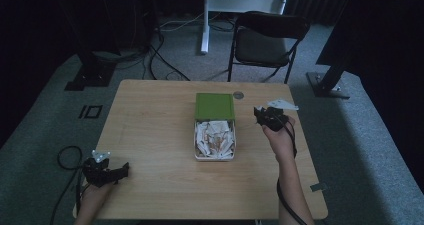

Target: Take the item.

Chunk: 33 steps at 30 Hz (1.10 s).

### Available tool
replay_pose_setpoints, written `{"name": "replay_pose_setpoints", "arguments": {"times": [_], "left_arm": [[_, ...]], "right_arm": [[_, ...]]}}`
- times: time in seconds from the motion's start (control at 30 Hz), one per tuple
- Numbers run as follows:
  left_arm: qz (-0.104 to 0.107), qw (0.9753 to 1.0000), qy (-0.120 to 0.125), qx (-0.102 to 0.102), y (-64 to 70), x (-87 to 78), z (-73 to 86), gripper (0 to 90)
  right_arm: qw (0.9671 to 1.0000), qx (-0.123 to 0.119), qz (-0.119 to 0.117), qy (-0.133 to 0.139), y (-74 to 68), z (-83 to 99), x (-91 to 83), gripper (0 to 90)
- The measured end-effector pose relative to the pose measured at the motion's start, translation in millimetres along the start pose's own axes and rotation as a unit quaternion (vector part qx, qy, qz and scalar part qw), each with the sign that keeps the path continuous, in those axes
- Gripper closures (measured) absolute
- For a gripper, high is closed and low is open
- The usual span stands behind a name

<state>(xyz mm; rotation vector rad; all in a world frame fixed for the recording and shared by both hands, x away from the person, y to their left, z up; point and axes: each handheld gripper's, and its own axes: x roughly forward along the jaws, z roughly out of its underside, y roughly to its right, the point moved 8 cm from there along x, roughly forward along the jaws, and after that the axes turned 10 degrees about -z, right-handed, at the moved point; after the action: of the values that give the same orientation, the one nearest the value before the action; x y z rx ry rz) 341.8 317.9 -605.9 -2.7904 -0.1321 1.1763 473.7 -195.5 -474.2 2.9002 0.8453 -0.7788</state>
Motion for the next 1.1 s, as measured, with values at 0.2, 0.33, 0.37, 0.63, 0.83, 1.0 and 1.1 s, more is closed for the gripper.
{"name": "replay_pose_setpoints", "arguments": {"times": [0.2, 0.33, 0.37, 0.63, 0.83, 1.0, 1.1], "left_arm": [[0.000, 1.0000, 0.000, 0.000, 0.0, 0.0, 0.0, 2.6], [0.000, 1.0000, 0.000, 0.000, 0.0, 0.0, 0.0, 2.6], [0.000, 1.0000, 0.000, 0.000, 0.0, 0.0, 0.0, 2.6], [0.000, 1.0000, 0.000, 0.000, 0.0, 0.0, 0.0, 2.6], [0.000, 1.0000, 0.000, 0.000, 0.0, 0.0, 0.0, 2.6], [0.000, 1.0000, 0.000, 0.000, 0.0, 0.0, 0.0, 2.6], [0.000, 1.0000, 0.000, 0.000, 0.0, 0.0, 0.0, 2.6]], "right_arm": [[0.9995, 0.027, 0.017, 0.007, 21.9, 14.7, 7.0, 75.2], [0.9984, 0.044, 0.036, 0.008, 35.0, 26.2, 13.2, 75.2], [0.9978, 0.048, 0.045, 0.005, 39.1, 31.1, 15.5, 75.2], [0.9950, 0.080, 0.058, -0.012, 55.3, 56.7, 28.4, 75.2], [0.9939, 0.087, 0.064, -0.021, 63.6, 64.5, 33.6, 75.1], [0.9933, 0.086, 0.072, -0.027, 78.6, 67.9, 45.1, 74.9], [0.9923, 0.089, 0.081, -0.030, 84.7, 68.5, 50.5, 74.9]]}}
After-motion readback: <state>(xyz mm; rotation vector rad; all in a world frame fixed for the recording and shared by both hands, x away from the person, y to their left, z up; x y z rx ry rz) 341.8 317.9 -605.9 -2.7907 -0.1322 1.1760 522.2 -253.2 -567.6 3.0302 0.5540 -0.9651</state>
